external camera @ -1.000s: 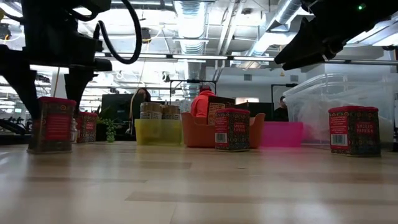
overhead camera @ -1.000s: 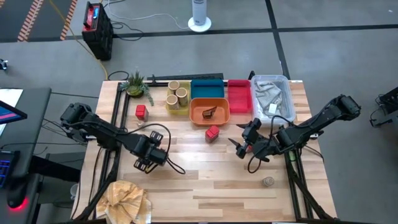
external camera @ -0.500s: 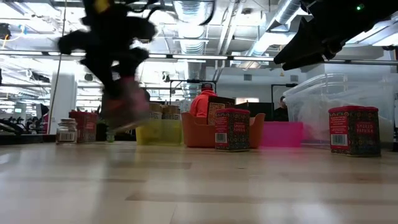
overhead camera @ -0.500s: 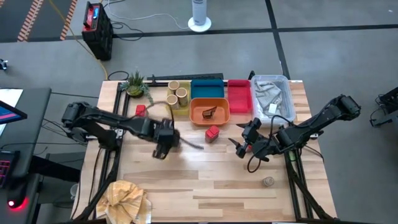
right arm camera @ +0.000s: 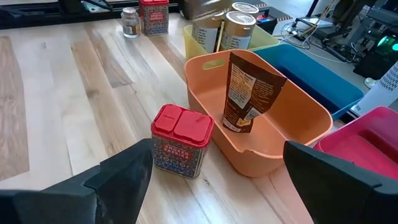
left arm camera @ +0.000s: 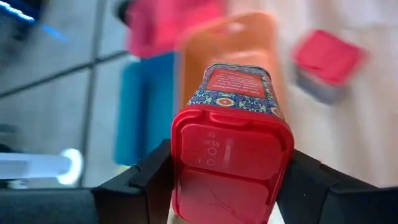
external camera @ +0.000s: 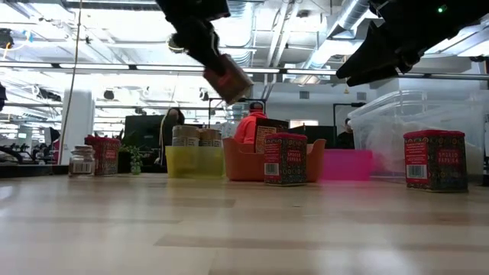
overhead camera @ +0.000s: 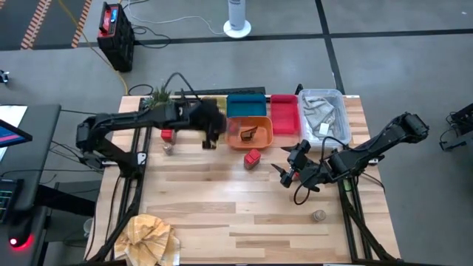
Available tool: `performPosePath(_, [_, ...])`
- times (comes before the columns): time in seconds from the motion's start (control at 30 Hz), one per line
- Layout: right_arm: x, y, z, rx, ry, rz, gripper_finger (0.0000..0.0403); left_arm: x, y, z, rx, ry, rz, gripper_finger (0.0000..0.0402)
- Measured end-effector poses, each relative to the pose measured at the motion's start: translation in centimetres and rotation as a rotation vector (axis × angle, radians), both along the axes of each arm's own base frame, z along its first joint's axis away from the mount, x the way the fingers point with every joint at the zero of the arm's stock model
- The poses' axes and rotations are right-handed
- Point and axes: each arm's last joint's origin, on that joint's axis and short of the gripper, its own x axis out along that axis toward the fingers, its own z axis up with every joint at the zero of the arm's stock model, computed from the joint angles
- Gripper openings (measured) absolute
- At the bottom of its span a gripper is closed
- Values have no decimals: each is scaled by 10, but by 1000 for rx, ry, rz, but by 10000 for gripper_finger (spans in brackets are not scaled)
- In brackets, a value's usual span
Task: Sort spices by type
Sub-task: Put the middle left red seasoning can into the blue bin
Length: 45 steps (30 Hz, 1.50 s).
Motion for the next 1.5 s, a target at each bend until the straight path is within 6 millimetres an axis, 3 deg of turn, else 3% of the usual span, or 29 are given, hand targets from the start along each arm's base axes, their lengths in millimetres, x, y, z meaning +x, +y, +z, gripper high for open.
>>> performPosePath(0.17, [1,-3,0,0,-1,-15,385,5,40,6,130,-85,38,212])
performPosePath(0.47, [2,-5,0,-2,1,-27,385,48,93,-22,358,21,-38,211])
performPosePath(0.63, [2,-6,0,-3,3,-27,385,65,118,-43,548,211,-191,211])
performPosePath(0.77, [1,-5,-1,-1,0,-26,385,68,135,-71,634,397,-309,211])
performPosePath(0.87, [-1,-6,-10,1,2,-27,385,67,143,-86,678,525,-382,211])
performPosePath(1.03, [-4,-10,-22,24,-20,-47,385,65,146,-91,729,615,-450,211])
performPosePath(1.5, [-3,-8,-21,23,-34,-28,385,68,139,-94,813,718,-609,223])
